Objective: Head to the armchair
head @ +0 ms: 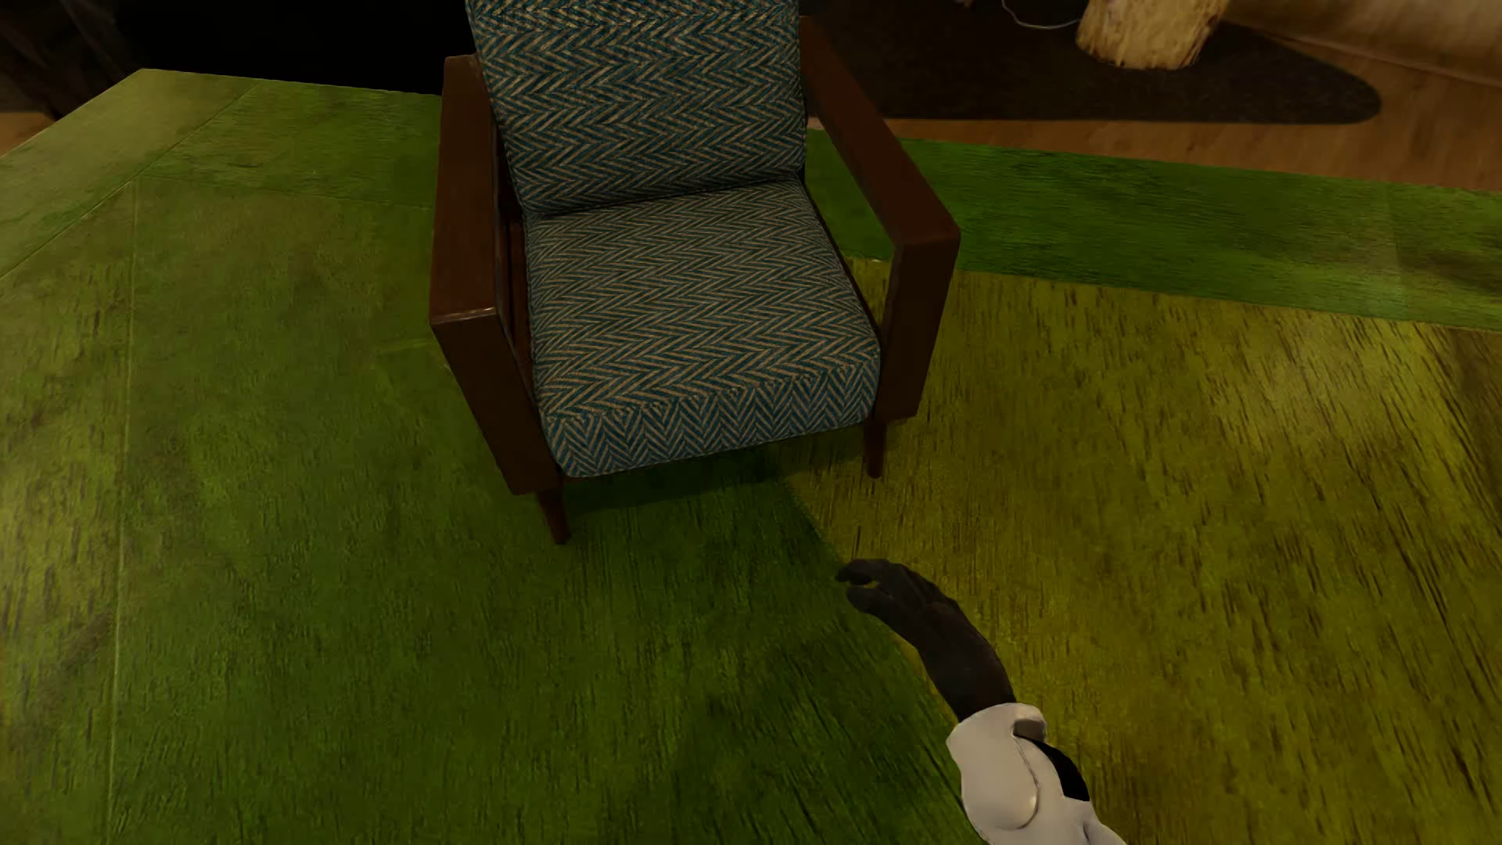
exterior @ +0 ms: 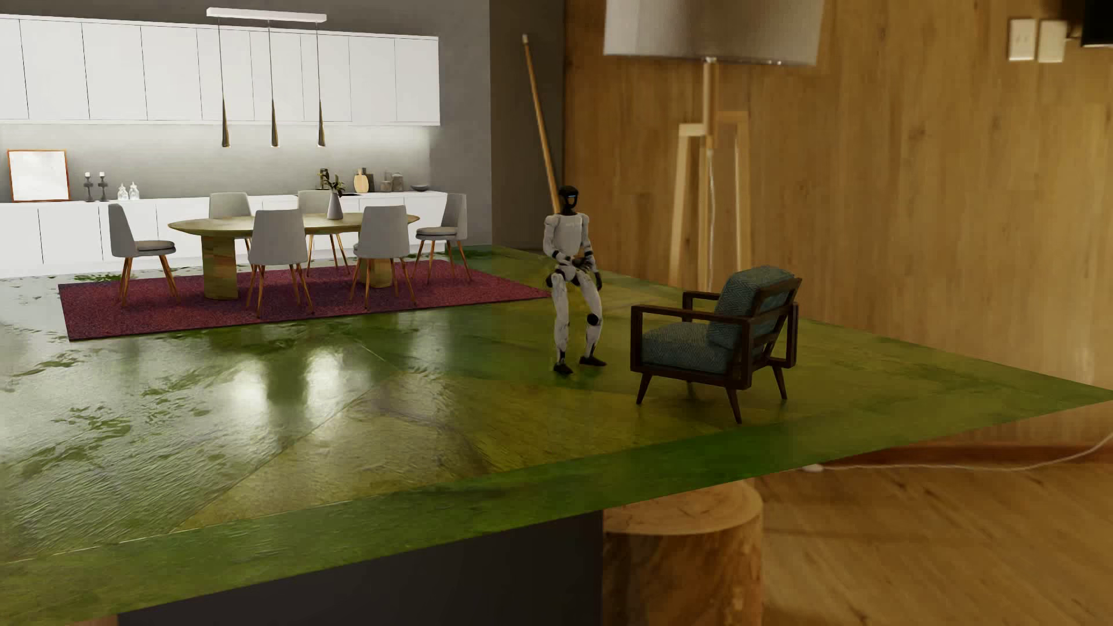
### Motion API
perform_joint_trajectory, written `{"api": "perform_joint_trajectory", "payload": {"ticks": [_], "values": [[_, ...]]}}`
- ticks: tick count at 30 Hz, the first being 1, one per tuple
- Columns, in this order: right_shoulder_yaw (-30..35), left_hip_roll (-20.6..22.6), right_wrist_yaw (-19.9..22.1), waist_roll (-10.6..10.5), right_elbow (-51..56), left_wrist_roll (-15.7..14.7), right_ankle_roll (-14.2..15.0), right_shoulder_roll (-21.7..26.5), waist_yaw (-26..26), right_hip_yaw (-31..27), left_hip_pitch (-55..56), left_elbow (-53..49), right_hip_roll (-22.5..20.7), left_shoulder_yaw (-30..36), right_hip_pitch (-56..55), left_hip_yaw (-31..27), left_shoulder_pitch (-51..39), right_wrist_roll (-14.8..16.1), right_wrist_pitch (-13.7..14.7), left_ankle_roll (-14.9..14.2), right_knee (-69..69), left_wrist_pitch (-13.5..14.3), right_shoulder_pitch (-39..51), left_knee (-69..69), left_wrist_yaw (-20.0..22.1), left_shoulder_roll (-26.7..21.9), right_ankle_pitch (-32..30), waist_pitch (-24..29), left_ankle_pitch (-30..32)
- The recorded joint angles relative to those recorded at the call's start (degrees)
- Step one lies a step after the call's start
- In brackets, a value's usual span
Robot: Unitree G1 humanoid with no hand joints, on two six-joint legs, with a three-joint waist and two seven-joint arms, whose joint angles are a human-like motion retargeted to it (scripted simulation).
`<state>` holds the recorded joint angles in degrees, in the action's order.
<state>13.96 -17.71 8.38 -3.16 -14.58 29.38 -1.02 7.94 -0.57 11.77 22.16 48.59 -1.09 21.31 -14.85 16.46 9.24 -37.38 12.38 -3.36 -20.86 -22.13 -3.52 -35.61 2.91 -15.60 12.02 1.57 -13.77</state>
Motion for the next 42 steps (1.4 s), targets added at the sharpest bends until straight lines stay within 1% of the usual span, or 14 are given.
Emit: {"api": "perform_joint_trajectory", "payload": {"ticks": [1,4,6,9,10,12,15,18,21,25,28,31,38,42], "values": [[0.3,2.4,-1.4,-0.3,0.0,-0.9,0.2,0.7,0.3,-1.1,-2.4,0.4,-0.1,0.5,0.9,-0.1,2.6,0.2,-0.9,3.2,2.1,0.0,0.1,8.2,-0.5,0.0,-0.3,-0.3,5.5],[-2.7,3.0,-1.8,-0.5,-4.5,-3.6,1.0,0.2,0.4,-3.5,-7.1,0.3,-0.2,0.3,0.5,4.4,8.2,1.5,-7.5,1.5,1.7,-0.4,-1.4,15.4,-0.9,2.2,0.8,-0.7,5.8],[-9.6,4.0,2.7,-0.2,-9.2,-3.4,1.9,-2.9,0.4,-4.0,-7.6,0.7,0.8,2.2,0.3,5.1,7.7,1.1,-13.6,1.4,1.2,-0.5,-4.8,16.2,-3.9,3.6,1.8,-0.8,5.6],[-19.5,6.2,5.8,0.2,-17.5,-2.0,2.9,-7.0,-0.1,-2.7,-7.9,0.5,2.8,4.1,1.7,4.2,1.4,7.7,-20.0,2.2,2.4,0.1,-9.6,17.3,-2.5,4.5,2.5,-1.1,5.5],[-19.5,7.1,4.0,0.3,-20.8,-1.1,3.3,-5.8,-0.2,-2.1,-7.9,0.1,3.6,4.5,2.0,3.5,-1.4,7.8,-21.4,2.3,2.5,0.7,-11.1,17.5,-1.1,4.6,2.8,-1.2,5.4],[-15.8,8.5,-2.6,0.6,-26.7,2.3,4.0,-2.8,-0.2,-1.1,-7.7,-1.6,5.2,5.9,1.9,2.5,-7.0,3.5,-25.0,2.9,1.2,1.3,-13.1,17.1,0.7,5.0,3.5,-1.3,4.8],[-13.2,10.1,-12.0,1.2,-32.4,-1.1,4.8,0.2,-0.5,-0.8,-6.7,-9.3,7.6,2.0,-0.1,1.9,-11.1,-1.9,-27.6,3.8,-3.7,6.5,-13.8,14.9,4.4,6.1,5.6,-1.1,3.1],[-15.4,11.0,-12.2,2.1,-31.8,-0.6,5.9,0.8,-0.9,-2.8,-5.5,-15.9,10.2,1.5,-6.1,2.6,-12.6,-3.5,-27.1,4.7,-15.7,9.6,-13.0,10.5,7.0,5.4,7.2,-0.6,-0.5],[-16.8,10.6,-7.6,2.9,-28.0,-1.6,8.5,0.4,-1.3,-10.4,-5.5,-16.2,8.7,1.2,-10.6,4.5,-11.9,-3.5,-24.0,4.7,-22.3,9.7,-11.1,7.6,7.2,4.4,9.6,-0.3,-2.6],[-14.2,10.2,-6.0,3.2,-21.0,-1.4,6.3,-1.4,-0.9,-11.4,-8.6,-4.5,7.5,6.6,-4.1,5.3,-12.8,-2.9,-19.4,4.3,-6.5,3.4,-10.4,11.0,0.8,2.6,6.0,-1.0,-1.6],[-12.1,8.6,-5.4,2.7,-18.3,-3.4,6.7,-1.0,-0.2,-11.9,-9.5,3.1,5.9,6.5,-2.6,6.6,-10.1,-1.2,-17.1,3.6,-3.5,-0.4,-10.7,11.4,0.5,3.5,4.8,-0.8,-1.4],[-12.3,7.6,-4.6,2.5,-17.6,-4.4,6.0,-0.5,0.2,-11.4,-9.2,5.0,4.9,8.8,-2.6,6.4,-6.5,-0.4,-17.2,3.0,-3.0,1.4,-11.8,11.7,-3.2,2.9,4.6,-0.6,-1.0],[-10.6,7.3,-6.8,2.5,-28.0,-5.2,4.6,0.9,0.9,-8.0,-6.6,1.2,5.1,7.7,-3.4,2.7,-3.7,-1.2,-23.3,2.0,-4.1,3.0,-14.4,10.7,0.9,3.0,5.6,0.3,-0.2],[-11.1,7.6,-8.3,2.5,-29.3,-3.9,4.2,1.5,0.7,-6.1,-5.3,-3.2,5.5,7.2,-3.7,0.6,-5.0,-1.5,-23.9,1.6,-4.5,4.8,-15.4,10.4,2.4,3.0,5.9,0.6,0.3]]}}
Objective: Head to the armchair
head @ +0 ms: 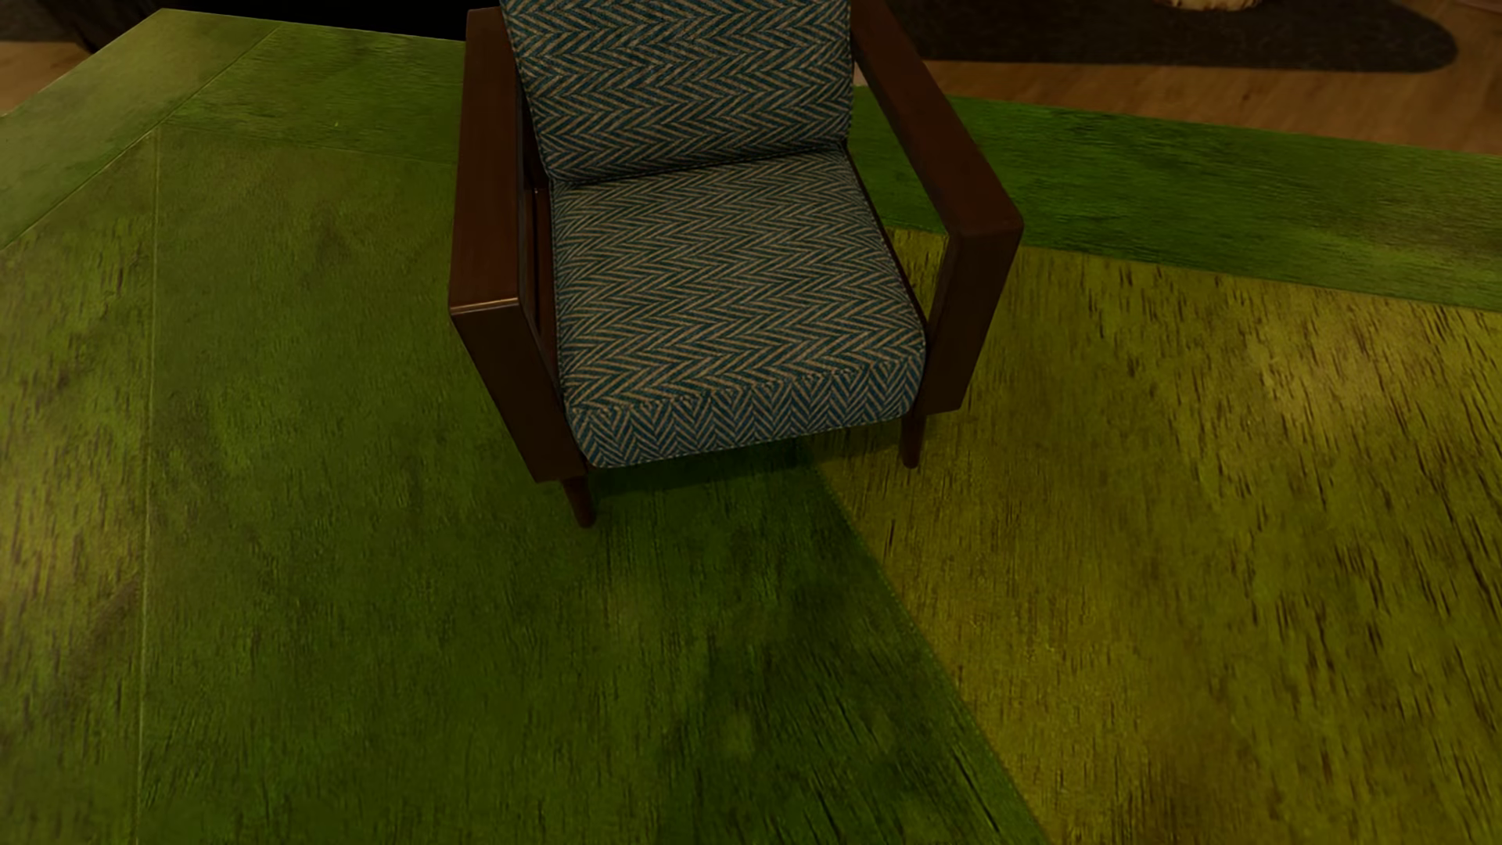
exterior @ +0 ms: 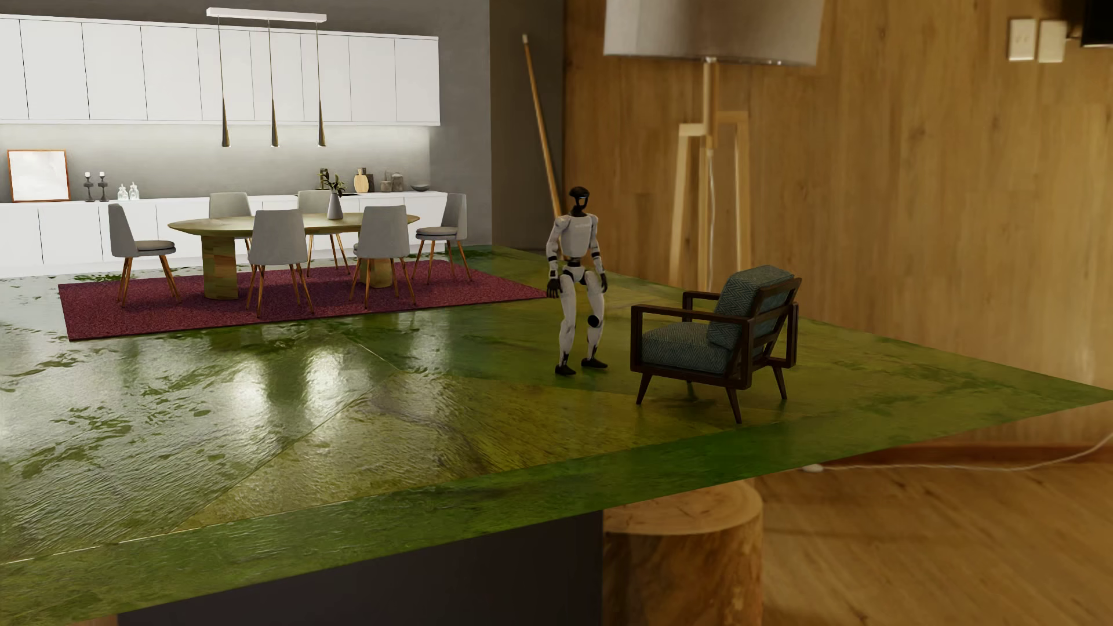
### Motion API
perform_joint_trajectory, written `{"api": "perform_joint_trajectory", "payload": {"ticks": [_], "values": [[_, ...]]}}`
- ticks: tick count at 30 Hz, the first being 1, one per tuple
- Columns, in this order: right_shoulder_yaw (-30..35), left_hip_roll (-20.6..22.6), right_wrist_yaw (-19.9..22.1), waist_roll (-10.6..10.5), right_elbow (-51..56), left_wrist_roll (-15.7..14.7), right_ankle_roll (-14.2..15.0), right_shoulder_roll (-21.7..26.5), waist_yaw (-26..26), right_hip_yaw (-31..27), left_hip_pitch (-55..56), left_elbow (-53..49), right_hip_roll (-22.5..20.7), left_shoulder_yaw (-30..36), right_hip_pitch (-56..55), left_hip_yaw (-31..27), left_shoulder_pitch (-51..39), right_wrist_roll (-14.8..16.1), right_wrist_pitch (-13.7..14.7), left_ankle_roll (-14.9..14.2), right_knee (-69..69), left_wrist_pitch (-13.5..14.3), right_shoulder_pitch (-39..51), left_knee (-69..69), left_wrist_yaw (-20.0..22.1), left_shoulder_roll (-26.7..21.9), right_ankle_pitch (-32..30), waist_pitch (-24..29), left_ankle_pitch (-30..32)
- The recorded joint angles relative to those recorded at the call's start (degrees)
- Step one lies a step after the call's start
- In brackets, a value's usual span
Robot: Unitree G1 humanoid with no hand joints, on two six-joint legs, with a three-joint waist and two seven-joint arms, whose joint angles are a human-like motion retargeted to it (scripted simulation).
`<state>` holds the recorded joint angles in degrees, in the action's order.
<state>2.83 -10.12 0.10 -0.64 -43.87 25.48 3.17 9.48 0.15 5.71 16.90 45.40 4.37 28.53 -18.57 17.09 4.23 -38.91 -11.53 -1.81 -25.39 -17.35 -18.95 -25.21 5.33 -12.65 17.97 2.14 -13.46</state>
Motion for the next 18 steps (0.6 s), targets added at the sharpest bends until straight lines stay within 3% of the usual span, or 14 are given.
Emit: {"api": "perform_joint_trajectory", "payload": {"ticks": [3,7,9,13,18], "values": [[-0.7,0.1,-0.5,-0.1,1.0,1.2,0.1,-0.1,-0.2,1.4,-0.1,-2.4,0.0,0.1,1.0,-1.2,-1.8,0.0,0.5,-0.3,1.1,0.3,1.7,0.7,-0.5,-0.2,-0.2,-0.2,0.8],[-3.6,-0.1,4.2,-0.3,2.3,0.7,0.5,-1.9,-0.8,3.0,0.8,-0.8,0.0,-0.2,1.1,-2.8,-4.1,0.5,0.0,-0.7,0.9,-1.3,5.7,-0.1,0.9,1.4,0.5,-0.1,0.7],[-2.4,-0.2,3.5,-0.3,3.7,1.4,0.8,-2.5,-0.9,3.6,0.9,-0.2,0.0,1.2,1.4,-3.4,-4.4,-0.1,1.2,-0.9,1.2,-1.6,7.4,0.1,-1.4,1.5,0.6,-0.1,1.0],[-1.3,-0.2,3.4,-0.3,8.1,1.5,-0.4,-3.0,-1.1,4.2,0.9,-0.5,-0.2,1.4,1.6,-4.2,-2.3,0.9,4.1,-1.1,1.2,-1.4,8.0,0.3,-1.6,1.7,0.0,0.0,1.5],[-1.0,0.0,3.4,-0.3,11.0,-2.2,-1.1,-2.7,-1.1,5.3,1.3,-0.1,-0.1,-1.2,1.9,-5.4,-0.5,0.4,6.2,-1.1,1.1,-1.1,6.3,-0.3,2.4,2.3,-0.3,0.2,1.6]]}}
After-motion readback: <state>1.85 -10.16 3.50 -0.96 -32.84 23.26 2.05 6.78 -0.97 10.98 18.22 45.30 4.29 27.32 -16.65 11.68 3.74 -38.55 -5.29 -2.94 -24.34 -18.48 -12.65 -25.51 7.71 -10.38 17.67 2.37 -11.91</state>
